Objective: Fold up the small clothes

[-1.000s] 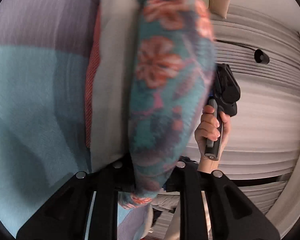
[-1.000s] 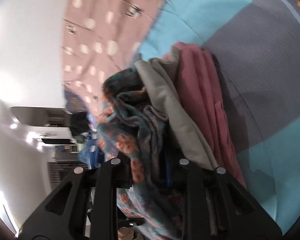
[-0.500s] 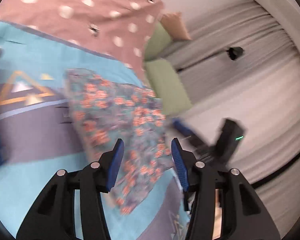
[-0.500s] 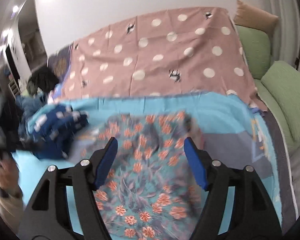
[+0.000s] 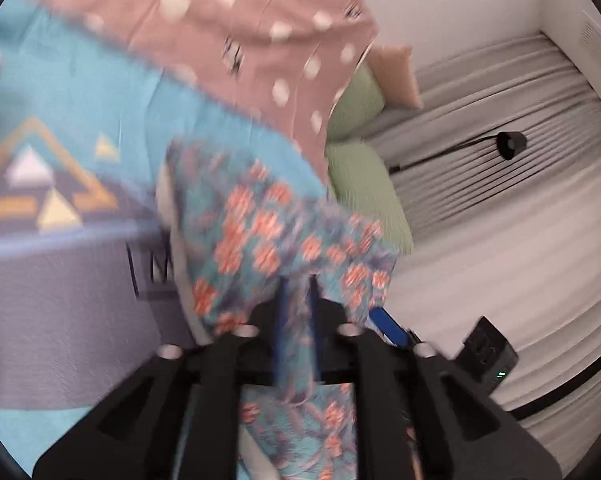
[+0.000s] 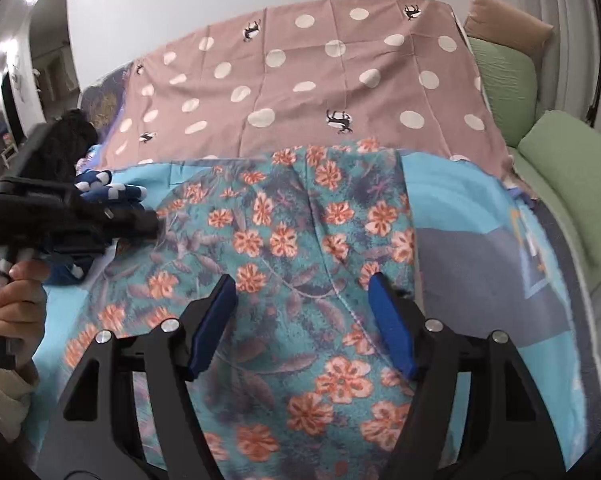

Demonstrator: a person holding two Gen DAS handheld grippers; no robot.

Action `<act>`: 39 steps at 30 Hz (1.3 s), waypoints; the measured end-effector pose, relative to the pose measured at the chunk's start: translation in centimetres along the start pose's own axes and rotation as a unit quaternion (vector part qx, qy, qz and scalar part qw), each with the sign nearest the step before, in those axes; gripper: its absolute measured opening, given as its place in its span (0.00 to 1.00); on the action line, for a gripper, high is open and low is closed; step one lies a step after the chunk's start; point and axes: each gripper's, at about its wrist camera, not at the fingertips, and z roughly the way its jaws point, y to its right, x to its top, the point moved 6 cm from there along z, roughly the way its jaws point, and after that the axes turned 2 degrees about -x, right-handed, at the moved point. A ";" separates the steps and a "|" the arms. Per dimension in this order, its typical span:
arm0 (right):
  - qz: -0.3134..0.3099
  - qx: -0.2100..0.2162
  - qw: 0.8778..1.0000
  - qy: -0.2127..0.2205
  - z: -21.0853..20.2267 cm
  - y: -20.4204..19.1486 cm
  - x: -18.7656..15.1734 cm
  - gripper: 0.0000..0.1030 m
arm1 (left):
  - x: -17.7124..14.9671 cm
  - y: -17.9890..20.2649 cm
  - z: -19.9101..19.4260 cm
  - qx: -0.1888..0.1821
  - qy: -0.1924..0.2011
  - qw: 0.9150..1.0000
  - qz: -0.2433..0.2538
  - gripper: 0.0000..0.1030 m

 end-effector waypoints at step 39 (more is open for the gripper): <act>-0.064 -0.100 0.991 0.056 0.8 -1.6 -4.8 0.84 | 0.8 -2.0 4.8 0.218 0.063 0.965 0.135 0.55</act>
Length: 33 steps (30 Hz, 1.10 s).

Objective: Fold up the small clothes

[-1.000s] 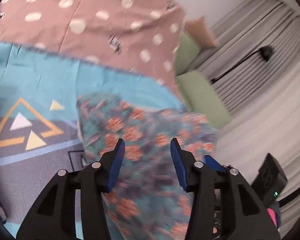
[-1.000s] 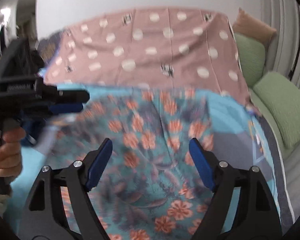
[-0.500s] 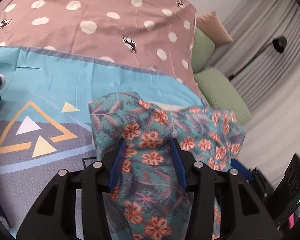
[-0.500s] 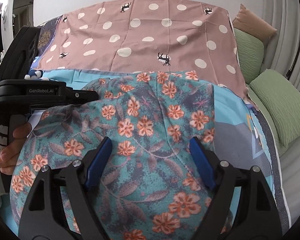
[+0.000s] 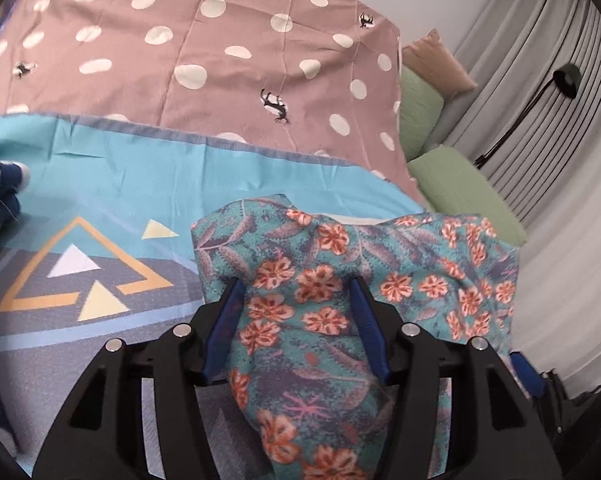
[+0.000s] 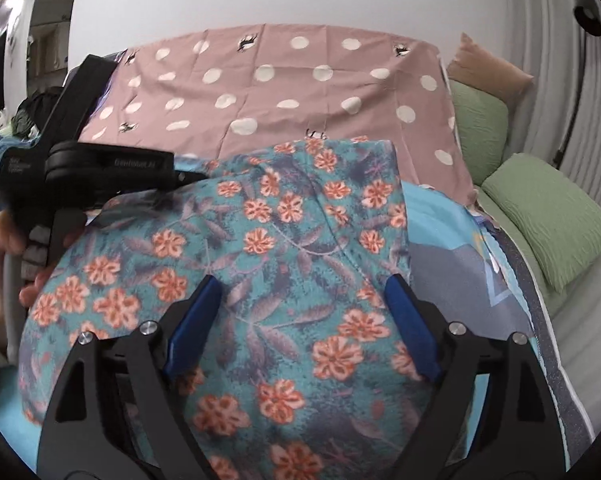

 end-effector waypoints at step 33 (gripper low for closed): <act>0.082 -0.050 0.994 0.046 -42.2 -11.5 -1.9 0.86 | -22.8 5.1 -45.5 0.168 0.099 0.978 0.075 0.99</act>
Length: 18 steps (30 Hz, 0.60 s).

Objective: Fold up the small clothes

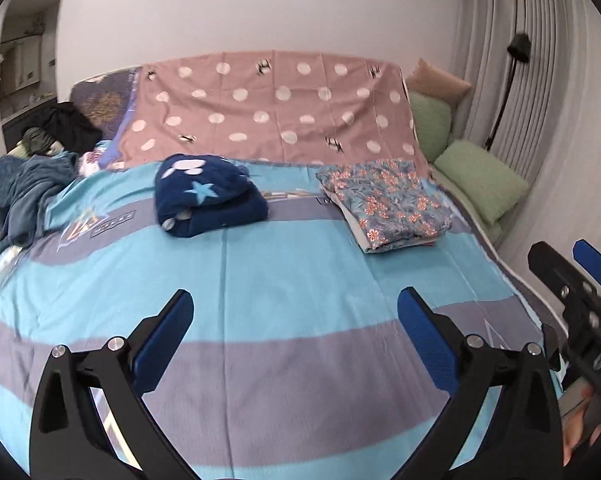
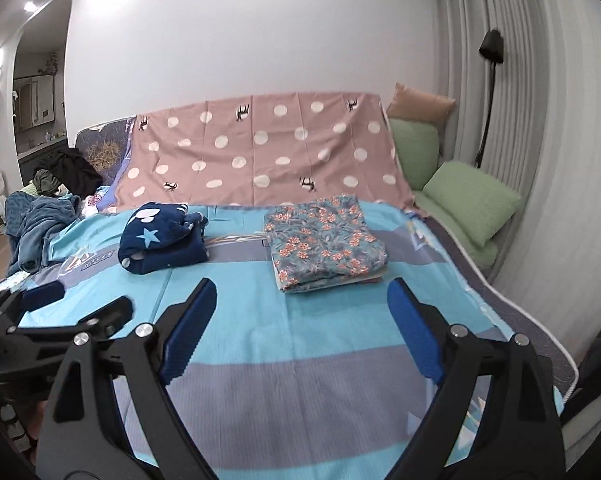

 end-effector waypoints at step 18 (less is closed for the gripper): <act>-0.014 0.008 0.999 -0.041 -1.2 -2.2 -7.8 0.90 | -8.9 -3.4 -4.3 0.036 0.007 0.999 0.004 0.99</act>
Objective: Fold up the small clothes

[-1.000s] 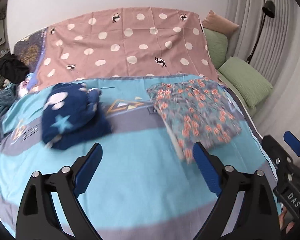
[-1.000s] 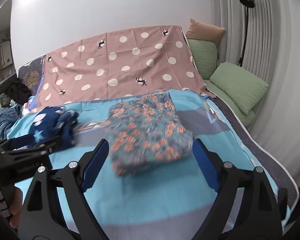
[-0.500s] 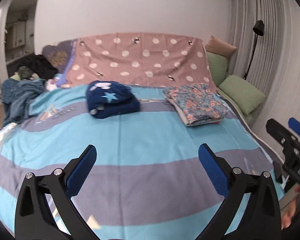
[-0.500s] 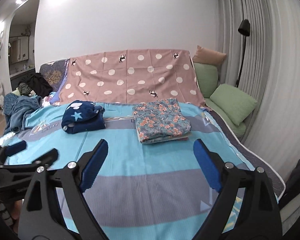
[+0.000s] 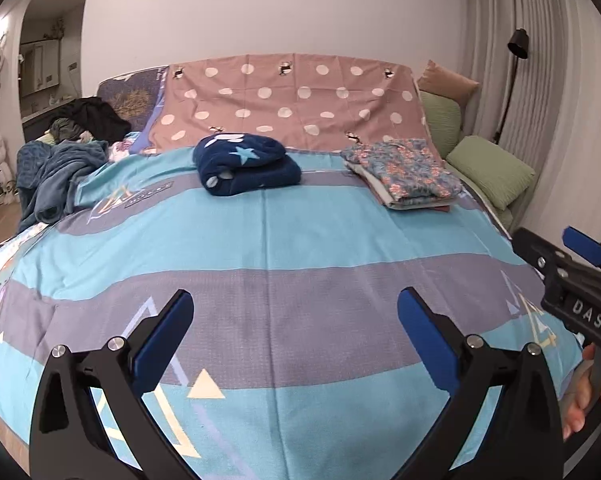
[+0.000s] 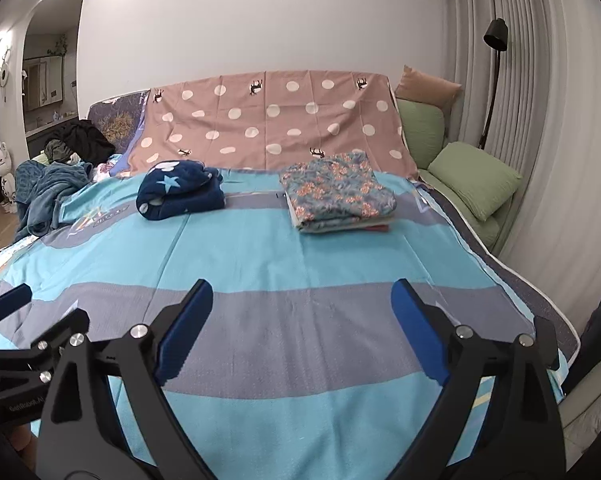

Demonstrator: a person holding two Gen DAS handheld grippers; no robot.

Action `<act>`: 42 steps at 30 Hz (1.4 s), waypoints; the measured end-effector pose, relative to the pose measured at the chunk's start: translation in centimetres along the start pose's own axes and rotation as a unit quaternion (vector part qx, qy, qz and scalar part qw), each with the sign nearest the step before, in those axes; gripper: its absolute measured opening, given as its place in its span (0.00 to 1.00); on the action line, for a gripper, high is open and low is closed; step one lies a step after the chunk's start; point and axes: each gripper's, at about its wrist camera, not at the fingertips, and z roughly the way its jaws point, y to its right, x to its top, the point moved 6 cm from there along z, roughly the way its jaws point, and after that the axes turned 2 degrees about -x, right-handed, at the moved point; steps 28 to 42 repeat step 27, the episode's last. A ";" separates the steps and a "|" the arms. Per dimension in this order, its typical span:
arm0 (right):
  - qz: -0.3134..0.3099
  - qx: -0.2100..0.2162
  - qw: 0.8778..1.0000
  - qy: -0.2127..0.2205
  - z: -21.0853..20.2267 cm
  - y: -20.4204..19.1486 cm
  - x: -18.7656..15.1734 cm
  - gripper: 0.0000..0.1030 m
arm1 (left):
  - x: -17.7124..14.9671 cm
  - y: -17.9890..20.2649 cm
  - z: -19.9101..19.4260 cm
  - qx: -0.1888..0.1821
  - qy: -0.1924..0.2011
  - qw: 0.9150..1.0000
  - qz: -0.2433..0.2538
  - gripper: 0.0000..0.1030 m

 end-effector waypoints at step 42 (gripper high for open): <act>-0.011 -0.016 1.000 0.007 0.6 -0.9 0.4 0.92 | 1.2 -1.0 -1.0 0.001 0.012 1.000 -0.014 0.99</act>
